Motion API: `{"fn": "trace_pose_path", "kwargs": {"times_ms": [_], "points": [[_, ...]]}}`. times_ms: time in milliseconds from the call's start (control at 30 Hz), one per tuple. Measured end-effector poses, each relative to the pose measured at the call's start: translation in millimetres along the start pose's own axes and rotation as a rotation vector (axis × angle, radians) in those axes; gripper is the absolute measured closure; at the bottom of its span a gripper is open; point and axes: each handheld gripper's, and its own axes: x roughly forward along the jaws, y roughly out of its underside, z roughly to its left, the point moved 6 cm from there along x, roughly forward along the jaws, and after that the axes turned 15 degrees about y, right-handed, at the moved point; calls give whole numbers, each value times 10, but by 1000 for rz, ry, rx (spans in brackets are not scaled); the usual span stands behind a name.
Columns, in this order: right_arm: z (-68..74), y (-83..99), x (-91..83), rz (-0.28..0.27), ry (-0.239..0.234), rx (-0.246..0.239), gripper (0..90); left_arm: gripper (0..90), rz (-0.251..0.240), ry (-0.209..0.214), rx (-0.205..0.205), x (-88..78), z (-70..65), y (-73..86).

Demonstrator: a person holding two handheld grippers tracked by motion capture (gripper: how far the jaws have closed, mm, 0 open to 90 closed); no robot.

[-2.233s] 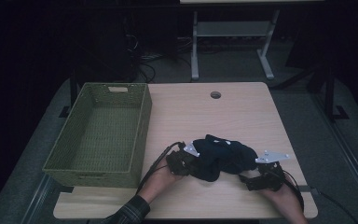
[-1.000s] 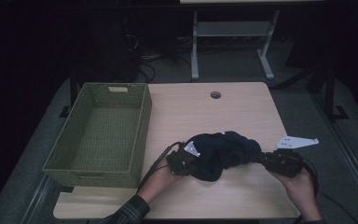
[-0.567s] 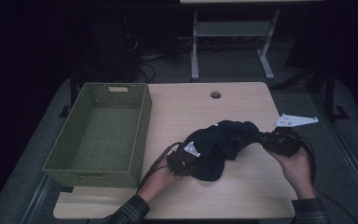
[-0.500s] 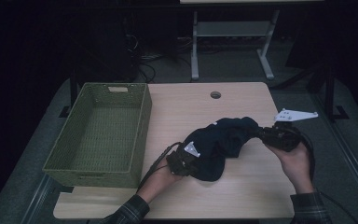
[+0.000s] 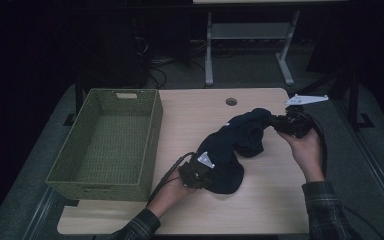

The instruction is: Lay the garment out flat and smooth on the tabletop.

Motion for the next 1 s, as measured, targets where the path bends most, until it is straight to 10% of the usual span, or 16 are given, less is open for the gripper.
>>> {"fn": "trace_pose_path", "kwargs": {"times_ms": [1000], "points": [[-64, -5, 1113, 110, 12, 45, 765, 895, 1, 13, -7, -3, 7, 2]]}}
